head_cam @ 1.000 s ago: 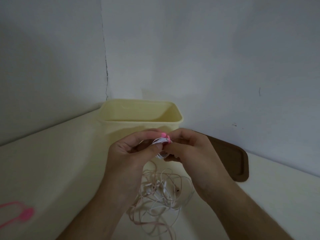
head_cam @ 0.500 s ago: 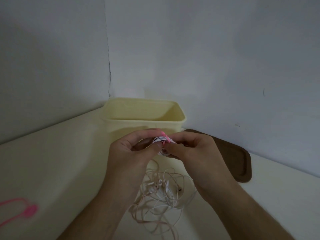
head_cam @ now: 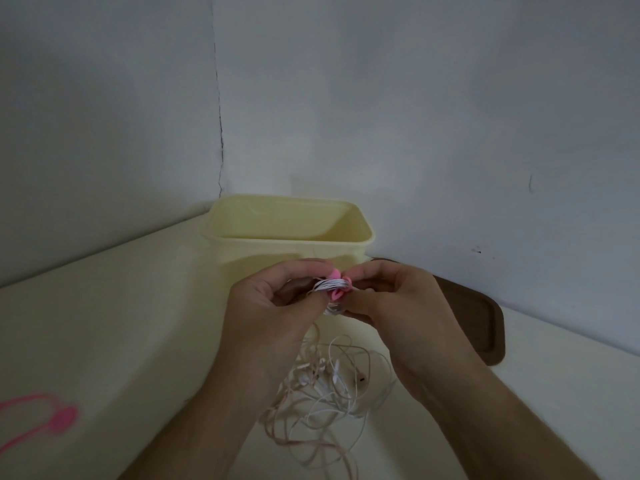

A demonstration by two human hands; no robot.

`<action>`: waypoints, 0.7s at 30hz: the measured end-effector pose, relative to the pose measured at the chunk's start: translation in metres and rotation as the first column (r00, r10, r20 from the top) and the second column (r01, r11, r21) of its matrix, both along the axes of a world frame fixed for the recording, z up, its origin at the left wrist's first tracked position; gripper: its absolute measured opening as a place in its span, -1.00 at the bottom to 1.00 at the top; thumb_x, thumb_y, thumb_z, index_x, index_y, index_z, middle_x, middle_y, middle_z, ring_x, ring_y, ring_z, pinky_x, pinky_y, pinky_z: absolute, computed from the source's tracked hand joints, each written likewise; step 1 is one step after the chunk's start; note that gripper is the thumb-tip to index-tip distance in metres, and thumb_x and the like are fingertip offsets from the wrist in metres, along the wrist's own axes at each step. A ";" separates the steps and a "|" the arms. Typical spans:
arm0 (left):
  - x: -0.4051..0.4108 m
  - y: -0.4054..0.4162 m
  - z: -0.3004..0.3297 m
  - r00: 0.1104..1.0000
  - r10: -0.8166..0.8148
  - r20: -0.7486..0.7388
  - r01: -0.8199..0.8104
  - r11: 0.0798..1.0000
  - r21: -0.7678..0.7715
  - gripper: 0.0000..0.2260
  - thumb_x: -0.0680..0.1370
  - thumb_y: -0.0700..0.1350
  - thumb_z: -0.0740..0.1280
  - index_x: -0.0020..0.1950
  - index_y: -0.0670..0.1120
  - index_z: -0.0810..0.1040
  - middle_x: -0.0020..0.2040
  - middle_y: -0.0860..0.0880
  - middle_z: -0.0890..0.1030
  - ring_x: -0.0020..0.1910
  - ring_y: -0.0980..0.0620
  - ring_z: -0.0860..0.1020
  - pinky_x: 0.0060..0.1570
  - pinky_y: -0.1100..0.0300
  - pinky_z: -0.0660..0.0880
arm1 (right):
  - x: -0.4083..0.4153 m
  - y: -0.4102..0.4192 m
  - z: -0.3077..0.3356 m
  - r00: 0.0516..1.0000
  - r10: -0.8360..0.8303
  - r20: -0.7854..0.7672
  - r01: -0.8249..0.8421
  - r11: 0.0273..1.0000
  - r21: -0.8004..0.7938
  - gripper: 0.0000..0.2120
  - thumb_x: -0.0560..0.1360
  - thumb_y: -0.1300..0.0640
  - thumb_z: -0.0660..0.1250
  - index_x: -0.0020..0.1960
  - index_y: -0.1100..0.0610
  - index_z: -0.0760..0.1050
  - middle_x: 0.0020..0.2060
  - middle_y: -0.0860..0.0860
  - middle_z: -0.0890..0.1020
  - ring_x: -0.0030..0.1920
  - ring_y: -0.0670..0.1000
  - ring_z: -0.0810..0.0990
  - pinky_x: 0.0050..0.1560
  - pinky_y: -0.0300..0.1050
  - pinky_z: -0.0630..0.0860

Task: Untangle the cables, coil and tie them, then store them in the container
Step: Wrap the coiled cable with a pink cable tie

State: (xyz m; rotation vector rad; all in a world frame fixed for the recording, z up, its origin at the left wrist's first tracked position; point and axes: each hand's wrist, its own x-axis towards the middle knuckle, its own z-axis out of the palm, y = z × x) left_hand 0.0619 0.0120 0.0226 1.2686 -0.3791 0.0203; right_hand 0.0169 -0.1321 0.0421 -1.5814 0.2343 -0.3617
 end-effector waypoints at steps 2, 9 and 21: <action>0.001 0.000 0.000 1.000 -0.001 0.002 0.001 1.000 -0.005 -0.79 0.43 -0.39 0.55 -0.07 -0.10 0.78 -0.06 -0.06 0.78 0.00 0.00 0.75 -0.01 0.23 0.64 | 0.000 0.000 0.000 1.000 0.019 -0.001 -0.019 1.000 0.011 -0.83 0.43 0.42 0.55 -0.01 0.25 0.73 -0.14 0.21 0.78 -0.02 0.21 0.79 0.22 0.17 0.70; 0.000 0.003 0.003 1.000 -0.007 -0.026 0.006 1.000 -0.027 -0.77 0.41 -0.38 0.53 -0.13 -0.06 0.79 -0.11 -0.10 0.78 -0.05 -0.03 0.75 -0.03 0.17 0.63 | -0.006 0.003 0.008 0.993 0.114 0.031 -0.105 0.970 -0.221 -0.69 0.52 0.26 0.55 0.12 -0.09 0.60 -0.14 0.12 0.77 -0.09 0.20 0.75 0.14 0.19 0.67; 0.000 0.001 0.003 0.998 0.054 -0.034 -0.053 0.999 0.012 -0.73 0.43 -0.41 0.51 -0.13 -0.02 0.79 -0.14 -0.08 0.78 -0.10 -0.02 0.76 -0.10 0.23 0.63 | -0.002 0.005 -0.007 0.961 0.163 0.224 0.074 0.627 -0.775 -0.80 0.57 0.21 0.50 0.02 -0.08 0.61 -0.14 -0.17 0.71 -0.08 -0.11 0.69 -0.11 -0.11 0.63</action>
